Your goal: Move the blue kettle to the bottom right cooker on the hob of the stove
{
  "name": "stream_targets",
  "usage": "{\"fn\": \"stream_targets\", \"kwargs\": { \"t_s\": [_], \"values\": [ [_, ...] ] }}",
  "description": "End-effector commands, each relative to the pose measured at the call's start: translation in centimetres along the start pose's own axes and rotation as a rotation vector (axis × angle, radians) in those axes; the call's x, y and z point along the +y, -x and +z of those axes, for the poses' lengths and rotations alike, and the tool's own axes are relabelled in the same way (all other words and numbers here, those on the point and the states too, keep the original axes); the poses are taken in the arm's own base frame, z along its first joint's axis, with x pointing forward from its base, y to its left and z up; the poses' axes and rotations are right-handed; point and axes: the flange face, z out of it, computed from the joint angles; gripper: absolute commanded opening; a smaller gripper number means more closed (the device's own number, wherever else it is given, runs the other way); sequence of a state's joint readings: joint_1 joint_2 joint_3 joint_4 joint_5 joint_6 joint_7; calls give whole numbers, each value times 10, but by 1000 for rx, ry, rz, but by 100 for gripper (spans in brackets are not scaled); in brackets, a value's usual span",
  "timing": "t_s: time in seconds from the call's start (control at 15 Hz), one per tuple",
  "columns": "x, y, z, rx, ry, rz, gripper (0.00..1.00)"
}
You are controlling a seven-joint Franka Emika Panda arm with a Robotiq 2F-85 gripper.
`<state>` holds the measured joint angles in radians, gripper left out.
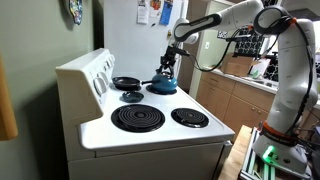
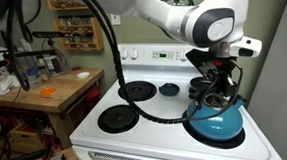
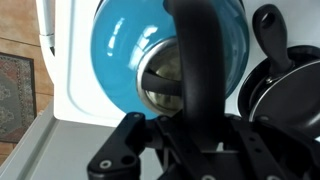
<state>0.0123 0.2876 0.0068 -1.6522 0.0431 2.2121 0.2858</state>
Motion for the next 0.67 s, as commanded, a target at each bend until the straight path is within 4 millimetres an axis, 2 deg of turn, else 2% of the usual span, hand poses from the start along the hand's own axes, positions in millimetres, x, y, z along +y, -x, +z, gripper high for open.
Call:
{"fn": "stream_targets", "kwargs": {
  "t_s": [0.0, 0.6],
  "values": [
    [-1, -7, -8, 15, -15, 0, 32],
    [-5, -7, -34, 27, 9, 37, 98]
  ]
}}
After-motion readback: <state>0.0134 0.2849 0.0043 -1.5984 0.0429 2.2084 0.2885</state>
